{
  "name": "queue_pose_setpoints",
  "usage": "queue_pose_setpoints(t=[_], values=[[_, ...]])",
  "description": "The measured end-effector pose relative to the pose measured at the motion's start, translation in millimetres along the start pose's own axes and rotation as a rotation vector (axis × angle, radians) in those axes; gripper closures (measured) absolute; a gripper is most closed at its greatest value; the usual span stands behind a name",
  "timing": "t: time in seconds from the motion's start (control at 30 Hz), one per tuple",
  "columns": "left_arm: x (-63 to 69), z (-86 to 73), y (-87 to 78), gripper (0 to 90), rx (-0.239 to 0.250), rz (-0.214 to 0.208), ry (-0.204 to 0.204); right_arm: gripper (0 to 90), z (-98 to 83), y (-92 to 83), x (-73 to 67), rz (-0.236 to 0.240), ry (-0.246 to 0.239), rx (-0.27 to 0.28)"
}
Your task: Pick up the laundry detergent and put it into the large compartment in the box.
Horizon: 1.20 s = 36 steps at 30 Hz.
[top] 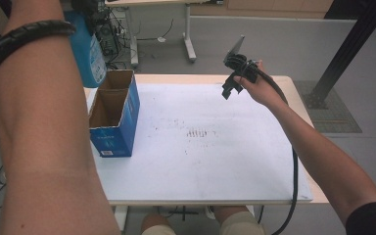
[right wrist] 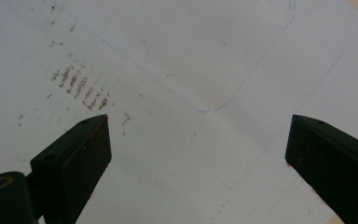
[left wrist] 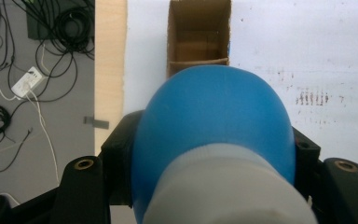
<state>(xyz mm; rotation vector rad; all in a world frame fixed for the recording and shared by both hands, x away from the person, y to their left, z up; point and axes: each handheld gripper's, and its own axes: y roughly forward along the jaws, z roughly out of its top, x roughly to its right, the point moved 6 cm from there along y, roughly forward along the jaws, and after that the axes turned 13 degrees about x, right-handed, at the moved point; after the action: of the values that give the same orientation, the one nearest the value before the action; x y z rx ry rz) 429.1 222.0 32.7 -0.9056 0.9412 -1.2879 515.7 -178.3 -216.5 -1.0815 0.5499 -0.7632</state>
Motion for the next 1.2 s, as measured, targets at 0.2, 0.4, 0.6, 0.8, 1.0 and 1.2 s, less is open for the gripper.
queue_pose_setpoints(t=[0.2, 0.4, 0.6, 0.8, 1.0, 1.2], values=[[-0.8, -2.2, 10.1, 37.6, -0.004, -0.005, 0.001, 7.0, -0.3, -0.1, -0.1, 0.000, -0.002, 0.001], [-0.4, -4.2, 22.8, 37.6, -0.009, -0.010, 0.010, 6.9, -0.1, 0.6, -0.5, 0.001, -0.002, 0.002], [0.0, -6.5, 37.8, 37.6, -0.022, -0.014, 0.013, 7.0, -1.0, -0.2, 1.9, 0.000, 0.006, 0.002], [-0.9, -10.7, 53.7, 37.6, -0.018, -0.024, 0.011, 6.9, -2.3, -1.7, 3.5, -0.002, 0.011, 0.006], [-0.8, -14.0, 67.4, 37.6, -0.024, -0.026, 0.013, 7.0, -2.9, -2.3, 4.0, -0.004, 0.014, 0.006], [-2.3, -19.2, 80.5, 37.5, -0.028, -0.026, 0.018, 6.9, -2.6, -1.5, 3.0, -0.004, 0.007, 0.004]])
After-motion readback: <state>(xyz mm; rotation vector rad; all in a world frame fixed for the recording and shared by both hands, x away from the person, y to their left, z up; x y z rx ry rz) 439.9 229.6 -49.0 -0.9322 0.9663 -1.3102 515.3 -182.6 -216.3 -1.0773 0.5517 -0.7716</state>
